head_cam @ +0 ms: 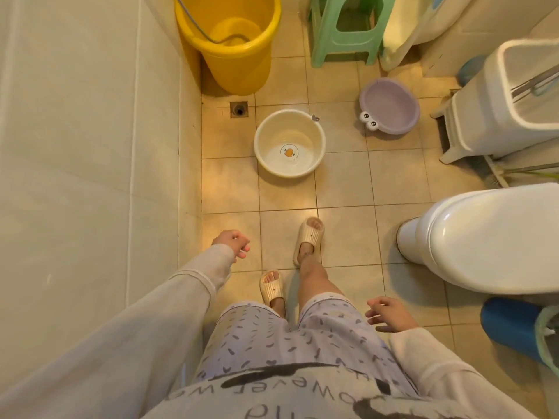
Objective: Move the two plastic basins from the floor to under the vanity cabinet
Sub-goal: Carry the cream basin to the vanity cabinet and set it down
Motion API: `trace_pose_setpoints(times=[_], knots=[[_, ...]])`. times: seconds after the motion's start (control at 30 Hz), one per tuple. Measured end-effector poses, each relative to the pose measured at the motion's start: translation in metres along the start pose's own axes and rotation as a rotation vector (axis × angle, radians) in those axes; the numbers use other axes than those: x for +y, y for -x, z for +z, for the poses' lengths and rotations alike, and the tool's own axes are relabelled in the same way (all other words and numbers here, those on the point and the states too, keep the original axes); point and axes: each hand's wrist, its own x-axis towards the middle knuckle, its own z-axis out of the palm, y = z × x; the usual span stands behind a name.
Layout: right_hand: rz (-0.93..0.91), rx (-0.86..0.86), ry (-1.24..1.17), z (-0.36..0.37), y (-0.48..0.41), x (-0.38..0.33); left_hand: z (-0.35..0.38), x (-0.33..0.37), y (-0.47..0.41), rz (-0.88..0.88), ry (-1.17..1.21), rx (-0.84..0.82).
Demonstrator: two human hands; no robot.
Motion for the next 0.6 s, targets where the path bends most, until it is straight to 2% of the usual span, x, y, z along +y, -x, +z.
trace_pose_setpoints(times=[0.2,0.43,0.6], knots=[[-0.066,-0.033,0.021,-0.035,-0.031,-0.1,0.005,0.011,-0.028,-0.149,-0.071,-0.002],[-0.155,-0.067,0.028,-0.077,-0.062,-0.217,0.011,0.031,-0.051,-0.323,-0.046,-0.008],[-0.155,-0.094,0.077,-0.094,-0.081,-0.258,0.015,0.06,-0.069,-0.369,0.047,-0.009]])
